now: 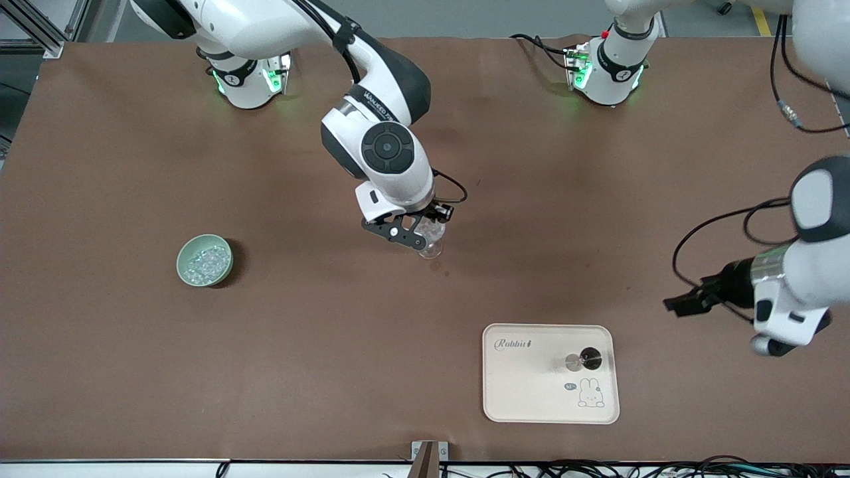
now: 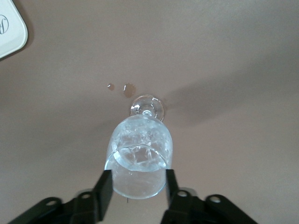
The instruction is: Pour wine and add ice with both arms
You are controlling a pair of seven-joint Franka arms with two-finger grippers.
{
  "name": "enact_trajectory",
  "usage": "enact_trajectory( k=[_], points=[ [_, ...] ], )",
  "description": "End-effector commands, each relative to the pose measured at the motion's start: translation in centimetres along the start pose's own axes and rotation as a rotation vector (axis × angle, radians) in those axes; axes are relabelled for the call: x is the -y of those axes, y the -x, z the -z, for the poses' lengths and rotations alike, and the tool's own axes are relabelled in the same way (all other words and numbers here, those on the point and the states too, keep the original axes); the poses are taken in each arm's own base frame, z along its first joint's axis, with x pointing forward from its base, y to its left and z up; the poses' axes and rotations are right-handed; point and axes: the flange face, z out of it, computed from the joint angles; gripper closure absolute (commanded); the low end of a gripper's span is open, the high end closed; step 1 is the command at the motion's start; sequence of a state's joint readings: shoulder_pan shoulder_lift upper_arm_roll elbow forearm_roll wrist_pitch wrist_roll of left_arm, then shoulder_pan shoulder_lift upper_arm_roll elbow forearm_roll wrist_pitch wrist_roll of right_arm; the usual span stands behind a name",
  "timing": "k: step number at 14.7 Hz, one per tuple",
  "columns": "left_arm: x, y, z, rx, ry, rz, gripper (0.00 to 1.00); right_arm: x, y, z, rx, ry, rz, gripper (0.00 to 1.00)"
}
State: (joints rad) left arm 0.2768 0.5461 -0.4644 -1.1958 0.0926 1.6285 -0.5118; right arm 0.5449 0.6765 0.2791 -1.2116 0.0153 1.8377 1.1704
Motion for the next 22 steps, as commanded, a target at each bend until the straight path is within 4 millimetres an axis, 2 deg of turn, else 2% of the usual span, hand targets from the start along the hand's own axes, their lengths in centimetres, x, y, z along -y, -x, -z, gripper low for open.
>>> enact_trajectory(
  k=[1, 2, 4, 5, 6, 7, 8, 10, 12, 13, 15, 17, 18, 21, 22],
  points=[
    [0.9, 3.7, 6.1, -0.073, -0.108, -0.168, 0.00, -0.1, -0.5, 1.1, -0.017, -0.008, -0.009, 0.00],
    [1.1, 5.1, 8.3, -0.087, -0.125, -0.229, 0.00, -0.3, -0.8, 2.1, -0.026, -0.016, -0.014, 0.00],
    [1.4, 7.3, 11.8, -0.124, -0.141, -0.307, 0.00, -1.4, -0.6, 7.9, -0.134, -0.055, -0.003, 0.00],
    [1.4, 8.3, 12.7, -0.121, -0.147, -0.327, 0.00, -2.3, -0.9, 10.6, -0.204, -0.062, -0.002, 0.00],
    [1.4, 9.8, 13.6, -0.105, -0.157, -0.342, 0.00, -3.7, -1.4, 13.1, -0.252, -0.056, -0.013, 0.00],
    [1.1, 11.5, 14.6, -0.110, -0.178, -0.355, 0.00, -5.6, -2.5, 15.8, -0.290, -0.043, -0.042, 0.00],
    [0.2, 13.5, 14.7, -0.113, -0.203, -0.372, 0.00, -7.8, -4.0, 18.2, -0.323, -0.033, -0.059, 0.00],
    [1.1, 15.9, 15.5, -0.105, -0.171, -0.352, 0.00, -12.5, -5.8, 22.2, -0.340, 0.014, -0.033, 0.00],
    [3.2, 17.5, 16.1, -0.085, -0.100, -0.322, 0.00, -19.1, -8.4, 25.8, -0.363, 0.039, -0.059, 0.00],
    [3.5, 18.6, 16.0, -0.080, -0.103, -0.331, 0.00, -22.1, -9.1, 27.2, -0.374, 0.055, -0.043, 0.00],
    [4.6, 20.1, 15.4, -0.080, -0.108, -0.333, 0.00, -28.7, -11.2, 29.3, -0.358, 0.078, 0.013, 0.00],
    [4.4, 21.4, 14.7, -0.089, -0.117, -0.351, 0.00, -36.0, -13.7, 31.5, -0.306, 0.089, 0.082, 0.00],
    [4.3, 21.7, 14.8, -0.095, -0.126, -0.355, 0.00, -39.0, -14.6, 32.4, -0.281, 0.084, 0.131, 0.00],
    [3.1, 22.4, 14.6, -0.097, -0.139, -0.379, 0.00, -46.1, -16.2, 33.9, -0.237, 0.103, 0.218, 0.00],
    [3.1, 22.3, 14.4, -0.097, -0.151, -0.381, 0.00, -47.3, -16.4, 34.2, -0.235, 0.103, 0.220, 0.00]
  ],
)
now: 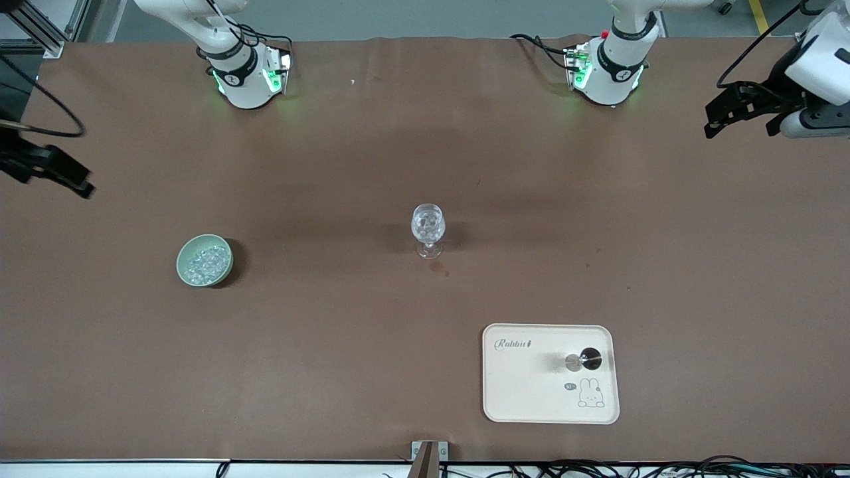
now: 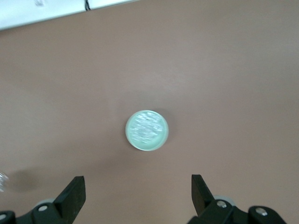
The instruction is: Pour wine and add ice with both arms
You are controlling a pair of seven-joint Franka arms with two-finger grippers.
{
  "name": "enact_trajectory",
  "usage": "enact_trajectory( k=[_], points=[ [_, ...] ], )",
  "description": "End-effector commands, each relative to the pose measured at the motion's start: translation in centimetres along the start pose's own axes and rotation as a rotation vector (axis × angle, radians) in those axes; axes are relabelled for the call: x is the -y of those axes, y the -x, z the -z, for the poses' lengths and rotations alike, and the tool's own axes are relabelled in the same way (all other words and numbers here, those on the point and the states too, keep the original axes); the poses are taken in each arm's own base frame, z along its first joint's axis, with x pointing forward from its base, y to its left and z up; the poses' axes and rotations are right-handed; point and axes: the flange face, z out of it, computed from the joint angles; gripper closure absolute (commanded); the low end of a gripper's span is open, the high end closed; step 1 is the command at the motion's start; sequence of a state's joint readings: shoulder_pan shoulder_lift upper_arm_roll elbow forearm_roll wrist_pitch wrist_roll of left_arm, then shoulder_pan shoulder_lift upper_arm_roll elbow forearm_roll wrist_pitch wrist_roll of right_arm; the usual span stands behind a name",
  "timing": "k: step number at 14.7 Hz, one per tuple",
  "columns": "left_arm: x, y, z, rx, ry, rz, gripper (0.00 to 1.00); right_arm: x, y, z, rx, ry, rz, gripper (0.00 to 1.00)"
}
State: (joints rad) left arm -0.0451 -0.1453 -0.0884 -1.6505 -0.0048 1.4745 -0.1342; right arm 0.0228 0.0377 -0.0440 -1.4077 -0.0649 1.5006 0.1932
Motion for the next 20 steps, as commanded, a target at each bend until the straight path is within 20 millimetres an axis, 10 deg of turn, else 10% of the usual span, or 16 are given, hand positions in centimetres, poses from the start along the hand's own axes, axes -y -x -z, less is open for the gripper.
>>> enact_trajectory(
  k=[1, 20],
  points=[
    [-0.1, 0.4, 0.0, -0.020, -0.038, -0.017, 0.00, -2.8, 0.6, -0.2, 0.016, -0.012, 0.026, 0.00],
    [0.4, -0.6, 0.0, -0.016, -0.030, -0.032, 0.00, -3.2, 0.4, -0.8, 0.034, -0.071, 0.041, 0.00]
  ],
)
